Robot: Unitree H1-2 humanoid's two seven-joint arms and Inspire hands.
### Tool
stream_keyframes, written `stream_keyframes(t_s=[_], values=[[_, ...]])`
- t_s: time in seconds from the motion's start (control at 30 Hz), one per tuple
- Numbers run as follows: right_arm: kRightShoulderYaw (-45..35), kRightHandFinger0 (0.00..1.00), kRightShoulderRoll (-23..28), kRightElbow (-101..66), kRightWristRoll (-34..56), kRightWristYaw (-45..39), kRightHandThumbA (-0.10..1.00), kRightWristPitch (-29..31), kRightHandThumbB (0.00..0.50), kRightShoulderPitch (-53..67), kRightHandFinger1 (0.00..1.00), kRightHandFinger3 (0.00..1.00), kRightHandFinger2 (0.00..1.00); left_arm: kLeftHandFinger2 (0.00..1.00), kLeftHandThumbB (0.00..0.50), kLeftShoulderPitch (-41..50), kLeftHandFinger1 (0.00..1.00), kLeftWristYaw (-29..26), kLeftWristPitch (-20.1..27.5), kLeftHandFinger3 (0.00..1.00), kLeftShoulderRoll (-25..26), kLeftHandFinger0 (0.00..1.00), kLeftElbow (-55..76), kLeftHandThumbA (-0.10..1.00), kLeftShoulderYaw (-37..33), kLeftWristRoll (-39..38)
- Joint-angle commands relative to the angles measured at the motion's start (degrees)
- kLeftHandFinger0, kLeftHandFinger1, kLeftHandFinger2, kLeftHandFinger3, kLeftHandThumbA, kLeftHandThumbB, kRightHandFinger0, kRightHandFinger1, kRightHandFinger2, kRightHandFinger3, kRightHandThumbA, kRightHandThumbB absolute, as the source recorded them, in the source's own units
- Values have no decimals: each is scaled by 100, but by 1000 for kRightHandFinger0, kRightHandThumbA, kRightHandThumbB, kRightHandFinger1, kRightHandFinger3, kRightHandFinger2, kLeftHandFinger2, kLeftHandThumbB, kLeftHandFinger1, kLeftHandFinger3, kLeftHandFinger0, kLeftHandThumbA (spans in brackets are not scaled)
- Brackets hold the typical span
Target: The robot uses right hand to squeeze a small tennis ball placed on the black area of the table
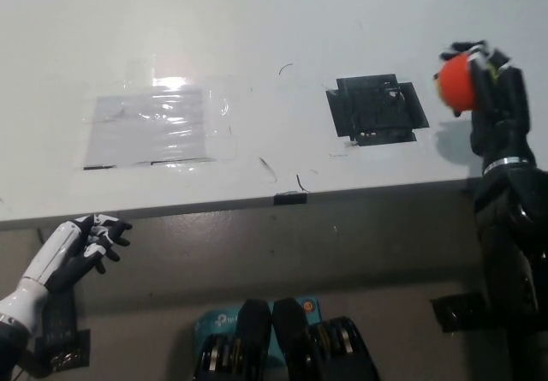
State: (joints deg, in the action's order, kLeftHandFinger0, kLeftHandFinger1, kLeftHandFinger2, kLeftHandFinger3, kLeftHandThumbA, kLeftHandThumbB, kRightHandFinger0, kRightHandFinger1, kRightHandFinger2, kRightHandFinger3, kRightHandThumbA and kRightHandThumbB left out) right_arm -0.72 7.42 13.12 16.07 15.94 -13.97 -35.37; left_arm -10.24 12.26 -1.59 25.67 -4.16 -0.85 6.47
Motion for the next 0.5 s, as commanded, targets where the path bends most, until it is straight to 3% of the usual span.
stream_keyframes(t_s=[0.0,0.2,0.27,0.33,0.43,0.47], values=[[1111,0,523,844,-1974,-134,-100,669,278,-614,0,275,330,538,83,-93,456,40,308,618,113,382,-26,900,8,26],[1929,0,721,1635,-2679,1,-100,878,183,-901,117,239,438,534,90,-124,455,43,304,616,113,389,-71,916,-8,42],[2228,0,775,1857,-2974,123,-100,1008,211,-987,107,227,426,532,84,-119,452,41,290,618,114,385,-58,922,-29,76],[2579,0,798,2200,-3323,265,-100,1113,162,-1135,93,272,466,531,89,-114,453,47,243,622,120,383,-26,925,-33,86],[3012,0,823,2549,-3781,550,-100,1245,188,-1285,75,296,464,527,79,-81,450,55,193,618,101,382,36,904,-39,75],[3185,0,795,2872,-3952,762,-100,1540,197,-1429,60,283,461,525,70,-78,451,67,231,621,119,384,12,902,-45,76]])
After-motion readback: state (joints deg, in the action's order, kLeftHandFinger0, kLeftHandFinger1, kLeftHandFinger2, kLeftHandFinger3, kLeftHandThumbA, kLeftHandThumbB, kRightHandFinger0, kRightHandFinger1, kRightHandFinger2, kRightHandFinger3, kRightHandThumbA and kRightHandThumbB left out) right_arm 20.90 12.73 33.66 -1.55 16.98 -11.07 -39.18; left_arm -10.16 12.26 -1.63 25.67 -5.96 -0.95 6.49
